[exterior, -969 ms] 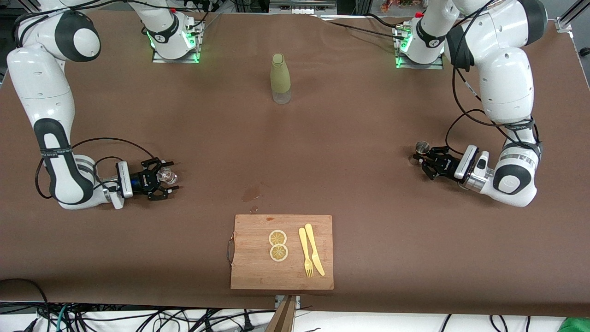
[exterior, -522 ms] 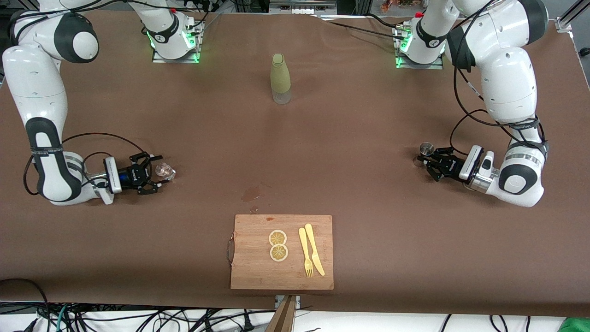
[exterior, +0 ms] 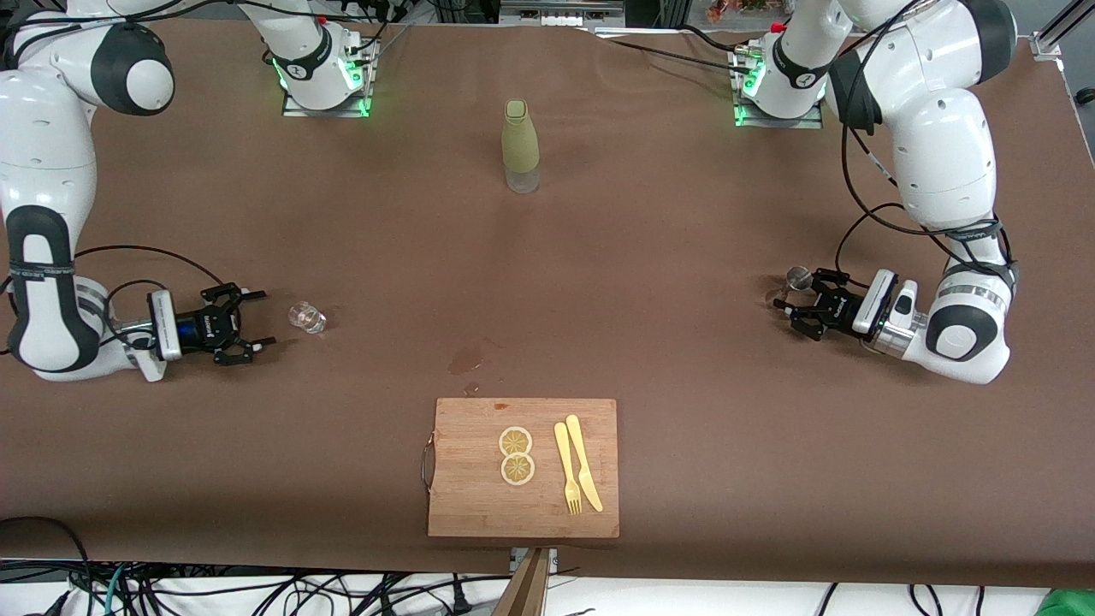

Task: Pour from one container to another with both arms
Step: 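Lower the beaker with the right gripper while the left gripper lowers the jigger, then open both grippers and withdraw them from the beaker and jigger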

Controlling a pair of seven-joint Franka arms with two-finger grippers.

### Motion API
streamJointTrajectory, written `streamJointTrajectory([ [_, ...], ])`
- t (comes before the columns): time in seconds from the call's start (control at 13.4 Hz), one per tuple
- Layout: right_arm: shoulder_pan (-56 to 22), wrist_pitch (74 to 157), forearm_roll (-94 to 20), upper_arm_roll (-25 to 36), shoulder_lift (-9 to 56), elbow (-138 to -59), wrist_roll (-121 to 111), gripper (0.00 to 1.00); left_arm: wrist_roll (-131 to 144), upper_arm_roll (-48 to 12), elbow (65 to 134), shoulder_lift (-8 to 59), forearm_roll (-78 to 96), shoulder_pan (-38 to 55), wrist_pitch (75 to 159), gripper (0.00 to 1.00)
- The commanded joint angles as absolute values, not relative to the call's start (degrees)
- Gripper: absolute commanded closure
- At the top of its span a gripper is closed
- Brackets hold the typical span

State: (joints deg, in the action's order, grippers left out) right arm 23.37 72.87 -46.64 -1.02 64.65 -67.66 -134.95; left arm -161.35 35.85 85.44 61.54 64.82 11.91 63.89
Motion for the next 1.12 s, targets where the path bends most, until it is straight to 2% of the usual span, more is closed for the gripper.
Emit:
streamJointTrajectory([
  [0.0, 23.38, 68.39, -47.02, 0.26, 64.16, -63.91, -130.71, 0.00, -179.30, 38.40, 84.90, 62.06, 63.19, 12.13, 63.36, 0.00],
  [0.3, 23.29, 65.22, -46.58, 1.93, 61.27, -60.12, -122.02, 0.00, -175.00, 38.76, 84.99, 53.90, 62.67, 11.87, 72.40, 0.00],
  [0.67, 23.29, 64.34, -46.23, 1.50, 54.59, -59.24, -103.14, 0.00, -163.51, 37.18, 86.48, 37.21, 53.54, 9.59, 87.16, 0.00],
  [1.04, 19.70, 65.30, -43.61, 1.76, 46.16, -58.10, -78.90, 0.00, -150.35, 35.86, 86.40, 24.89, 44.94, 9.05, 93.94, 0.00],
])
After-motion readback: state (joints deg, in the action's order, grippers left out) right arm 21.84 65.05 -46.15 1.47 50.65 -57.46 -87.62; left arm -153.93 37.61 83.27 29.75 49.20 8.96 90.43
